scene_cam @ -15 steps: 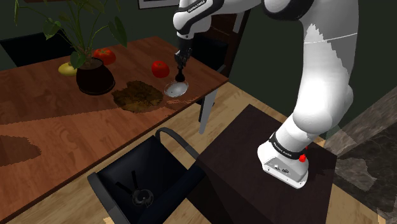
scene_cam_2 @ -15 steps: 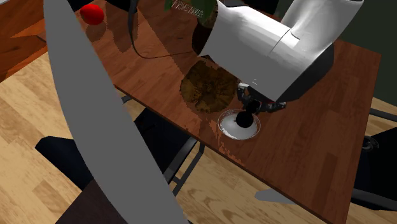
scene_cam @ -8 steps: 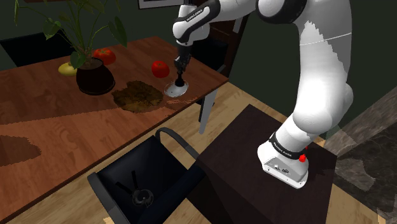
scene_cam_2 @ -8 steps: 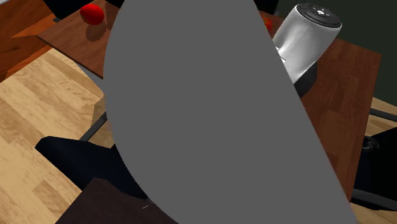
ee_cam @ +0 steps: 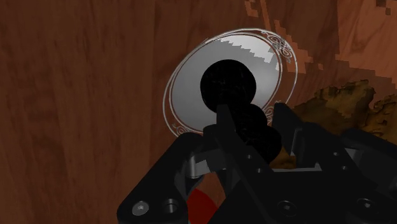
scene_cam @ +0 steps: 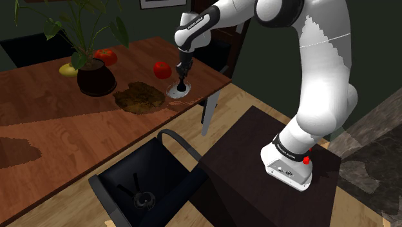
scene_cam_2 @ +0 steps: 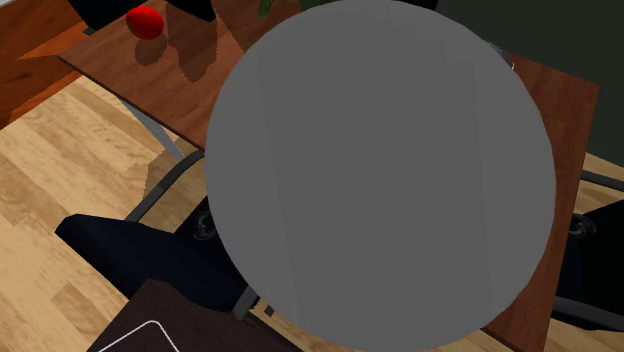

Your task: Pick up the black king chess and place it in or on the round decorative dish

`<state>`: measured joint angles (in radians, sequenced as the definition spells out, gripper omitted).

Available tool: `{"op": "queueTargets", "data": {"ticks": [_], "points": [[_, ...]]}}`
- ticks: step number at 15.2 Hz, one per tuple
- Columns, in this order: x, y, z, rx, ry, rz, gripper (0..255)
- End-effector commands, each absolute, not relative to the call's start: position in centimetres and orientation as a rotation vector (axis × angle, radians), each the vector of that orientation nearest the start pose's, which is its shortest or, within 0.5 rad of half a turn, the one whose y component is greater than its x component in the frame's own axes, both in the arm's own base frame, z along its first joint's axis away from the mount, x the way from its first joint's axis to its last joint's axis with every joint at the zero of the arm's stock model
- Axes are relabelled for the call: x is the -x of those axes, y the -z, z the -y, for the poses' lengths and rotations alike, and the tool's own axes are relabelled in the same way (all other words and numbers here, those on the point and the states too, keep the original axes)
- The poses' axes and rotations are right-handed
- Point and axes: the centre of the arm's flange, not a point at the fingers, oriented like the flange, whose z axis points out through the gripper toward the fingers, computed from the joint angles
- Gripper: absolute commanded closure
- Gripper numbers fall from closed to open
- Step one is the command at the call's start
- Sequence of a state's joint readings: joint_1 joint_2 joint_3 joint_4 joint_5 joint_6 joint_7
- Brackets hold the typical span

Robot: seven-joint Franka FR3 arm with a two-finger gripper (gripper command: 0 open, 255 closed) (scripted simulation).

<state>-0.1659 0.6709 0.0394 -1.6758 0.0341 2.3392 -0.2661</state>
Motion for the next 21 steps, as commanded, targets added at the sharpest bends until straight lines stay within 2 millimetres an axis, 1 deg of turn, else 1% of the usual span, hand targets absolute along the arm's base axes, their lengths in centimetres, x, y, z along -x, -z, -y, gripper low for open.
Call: {"op": "queueTargets", "data": {"ticks": [1,4,5,10,13,14,21], "points": [[-67.4,-21.1,8.8,3.088,0.005,0.166,255],[-67.4,-21.1,8.8,3.088,0.005,0.166,255],[-67.4,-21.1,8.8,3.088,0.005,0.166,0],[-67.4,-21.1,8.8,3.088,0.005,0.166,0],[-67.4,-25.1,9.0,3.088,0.005,0.166,0],[-67.4,-26.1,9.0,3.088,0.005,0.166,0],[-67.4,-26.1,9.0,3.088,0.005,0.166,0]]}}
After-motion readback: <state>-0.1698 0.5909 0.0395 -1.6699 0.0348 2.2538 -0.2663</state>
